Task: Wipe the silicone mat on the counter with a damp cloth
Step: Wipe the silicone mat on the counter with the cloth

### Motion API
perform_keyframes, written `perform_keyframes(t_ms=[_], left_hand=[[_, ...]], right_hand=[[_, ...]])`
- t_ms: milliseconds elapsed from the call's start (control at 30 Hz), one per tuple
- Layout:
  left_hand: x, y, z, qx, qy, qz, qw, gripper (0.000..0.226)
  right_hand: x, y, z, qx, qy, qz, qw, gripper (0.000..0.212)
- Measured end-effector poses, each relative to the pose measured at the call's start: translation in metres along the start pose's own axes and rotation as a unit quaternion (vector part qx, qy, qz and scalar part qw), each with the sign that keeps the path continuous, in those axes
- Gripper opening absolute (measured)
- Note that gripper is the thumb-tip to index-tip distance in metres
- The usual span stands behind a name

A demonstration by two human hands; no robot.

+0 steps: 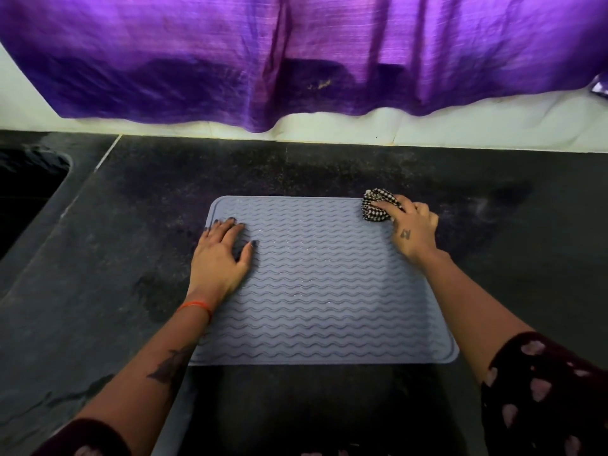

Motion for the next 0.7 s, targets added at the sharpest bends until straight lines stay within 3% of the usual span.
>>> perform_keyframes(t_ms=[100,300,433,600,700], left_hand=[[-0.001,0.001,0.000,0.001,-0.003,-0.002,1.000,0.062],[-0.001,0.001,0.001,0.003,-0.008,-0.004,1.000,0.062],[-0.001,0.000,0.001,0.003,-0.009,-0.006,1.000,0.061],[0.000,0.002,0.000,0.002,-0.010,-0.008,1.000,0.061],[0.000,0.001,0.001,0.004,-0.008,-0.009,1.000,0.060]], right_hand=[[-0.005,0.001,0.010,0.001,0.056,0.036,0.998,0.058],[-0.009,0.000,-0.031,-0.014,-0.013,0.007,1.000,0.063],[-0.012,0.002,-0.018,-0.003,0.047,0.041,0.998,0.058],[-0.021,0.001,-0.058,0.011,-0.028,0.024,0.999,0.059],[-0.015,0.001,-0.061,0.013,-0.024,0.019,0.999,0.060]])
Point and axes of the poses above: each hand's wrist, its own z-axis towards the middle knuckle, its own x-axis out of the palm, y = z × x, the point moved 10 cm from there along z, towards the middle knuckle, and after that the axes turned 9 degrees about -y, right-handed, at the moved point
